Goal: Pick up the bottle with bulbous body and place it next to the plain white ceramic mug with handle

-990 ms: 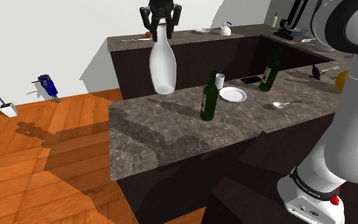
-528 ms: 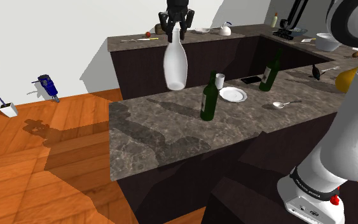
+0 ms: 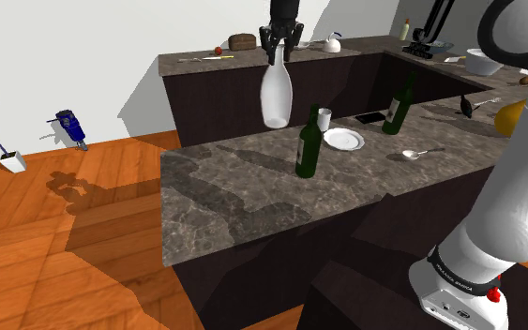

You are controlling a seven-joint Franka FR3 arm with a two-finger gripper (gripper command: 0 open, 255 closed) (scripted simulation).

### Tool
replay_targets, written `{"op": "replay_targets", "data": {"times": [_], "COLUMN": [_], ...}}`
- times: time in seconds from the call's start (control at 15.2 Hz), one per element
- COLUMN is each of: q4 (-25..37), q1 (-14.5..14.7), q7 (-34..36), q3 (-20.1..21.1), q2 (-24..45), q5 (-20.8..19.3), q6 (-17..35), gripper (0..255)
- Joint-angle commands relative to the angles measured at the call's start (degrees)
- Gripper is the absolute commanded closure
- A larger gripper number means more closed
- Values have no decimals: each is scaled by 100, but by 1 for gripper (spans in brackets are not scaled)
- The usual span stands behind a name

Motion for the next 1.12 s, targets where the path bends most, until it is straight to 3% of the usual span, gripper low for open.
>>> {"op": "replay_targets", "data": {"times": [0.0,0.59,1.06], "q4": [-90,341,1339], "q1": [-177,-810,-1265], "q7": [-271,-1261,-1958], "q3": [-97,-445,-651], "q2": [-2,635,1532], "q5": [50,152,212], "q6": [108,338,244], "gripper": [255,255,255]}}
